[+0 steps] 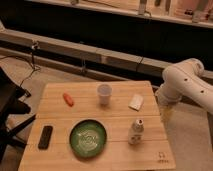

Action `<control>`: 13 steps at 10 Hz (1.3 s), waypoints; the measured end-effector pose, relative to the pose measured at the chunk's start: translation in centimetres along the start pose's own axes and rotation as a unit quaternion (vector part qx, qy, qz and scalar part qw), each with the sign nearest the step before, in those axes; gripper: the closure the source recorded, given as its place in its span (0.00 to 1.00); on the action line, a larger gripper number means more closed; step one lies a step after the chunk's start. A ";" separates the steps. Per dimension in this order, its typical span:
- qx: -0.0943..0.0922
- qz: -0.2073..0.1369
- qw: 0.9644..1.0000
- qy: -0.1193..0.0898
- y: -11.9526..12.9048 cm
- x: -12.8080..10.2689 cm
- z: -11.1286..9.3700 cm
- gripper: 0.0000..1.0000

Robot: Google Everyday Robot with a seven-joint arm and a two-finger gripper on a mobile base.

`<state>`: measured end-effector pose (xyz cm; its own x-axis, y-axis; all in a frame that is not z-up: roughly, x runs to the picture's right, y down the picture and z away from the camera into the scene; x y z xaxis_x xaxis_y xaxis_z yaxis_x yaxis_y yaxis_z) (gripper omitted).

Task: Knock the bottle over

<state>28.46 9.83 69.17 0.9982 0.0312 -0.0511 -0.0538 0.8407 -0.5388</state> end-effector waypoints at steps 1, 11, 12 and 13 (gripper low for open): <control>0.000 0.000 1.000 0.000 0.0 0.0 0.0 0.20; -0.004 -0.008 1.000 -0.003 0.4 -0.3 0.5 0.20; -0.004 -0.009 1.000 -0.004 0.5 -0.3 0.5 0.20; -0.005 -0.011 1.000 -0.005 0.6 -0.4 0.6 0.20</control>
<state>28.08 10.66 69.42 0.9993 0.0184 -0.0318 -0.0328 0.8358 -0.5480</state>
